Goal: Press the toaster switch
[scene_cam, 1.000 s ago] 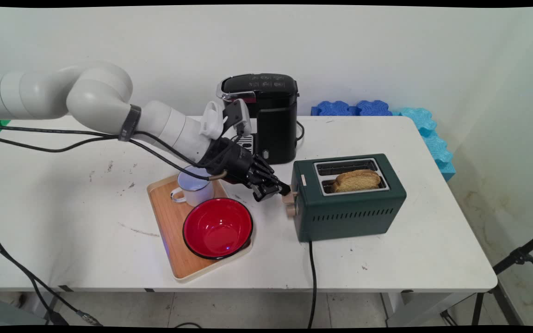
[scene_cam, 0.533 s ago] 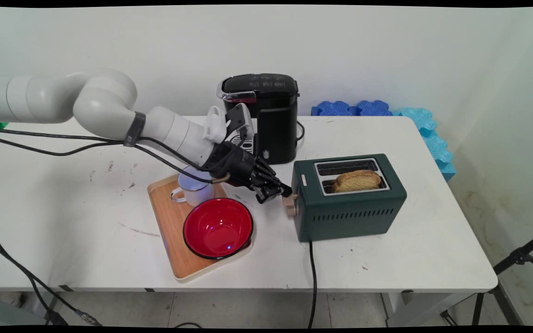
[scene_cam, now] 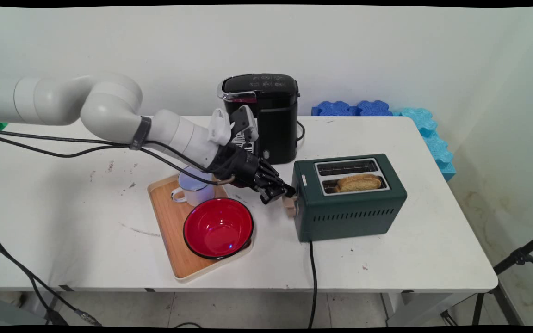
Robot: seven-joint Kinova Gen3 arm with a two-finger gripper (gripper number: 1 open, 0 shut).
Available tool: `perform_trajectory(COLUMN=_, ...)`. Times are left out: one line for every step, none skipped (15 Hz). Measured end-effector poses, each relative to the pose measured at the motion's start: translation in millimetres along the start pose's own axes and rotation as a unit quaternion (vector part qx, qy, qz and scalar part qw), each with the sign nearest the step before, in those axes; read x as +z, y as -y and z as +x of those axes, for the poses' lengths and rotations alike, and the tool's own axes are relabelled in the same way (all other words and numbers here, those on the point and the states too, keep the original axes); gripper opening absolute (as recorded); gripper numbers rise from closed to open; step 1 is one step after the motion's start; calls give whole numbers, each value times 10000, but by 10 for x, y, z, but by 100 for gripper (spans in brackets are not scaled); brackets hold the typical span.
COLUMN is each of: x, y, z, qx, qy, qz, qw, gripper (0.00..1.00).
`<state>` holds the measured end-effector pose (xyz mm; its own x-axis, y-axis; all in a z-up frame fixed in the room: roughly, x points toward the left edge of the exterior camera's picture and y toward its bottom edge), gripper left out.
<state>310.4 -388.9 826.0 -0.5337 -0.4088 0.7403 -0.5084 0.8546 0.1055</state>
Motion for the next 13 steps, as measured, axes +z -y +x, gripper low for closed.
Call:
perform_trajectory(x=6, y=0, z=-4, qx=-4, qy=4, qz=-2, qw=10000, gripper=0)
perform_trajectory(x=10, y=0, z=-8, qx=-8, qy=8, qz=-3, qw=10000, gripper=0)
perform_trajectory(x=14, y=0, z=-14, qx=-10, qy=16, qz=-4, qw=10000, gripper=0)
perform_trajectory(x=16, y=-1, z=-18, qx=-10, qy=22, qz=-5, qw=10000, gripper=0)
perform_trajectory(x=18, y=0, z=-25, qx=-8, qy=30, qz=-5, qw=10000, gripper=0)
perform_trajectory(x=20, y=1, z=-34, qx=-7, qy=41, qz=-7, qw=10000, gripper=0)
perform_trajectory(x=19, y=0, z=-43, qx=-7, qy=52, qz=-7, qw=10000, gripper=0)
perform_trajectory(x=18, y=0, z=-51, qx=-7, qy=60, qz=-7, qw=10000, gripper=0)
perform_trajectory(x=20, y=-1, z=-54, qx=-6, qy=67, qz=-10, qw=10000, gripper=0)
perform_trajectory(x=17, y=0, z=-62, qx=-7, qy=75, qz=-9, qw=10000, gripper=0)
perform_trajectory(x=11, y=0, z=-72, qx=-8, qy=87, qz=-9, qw=10000, gripper=0)
perform_trajectory(x=4, y=-1, z=-79, qx=1, qy=102, qz=-14, qw=9999, gripper=0)
perform_trajectory(x=-13, y=-3, z=-89, qx=6, qy=114, qz=-13, qw=9999, gripper=0)
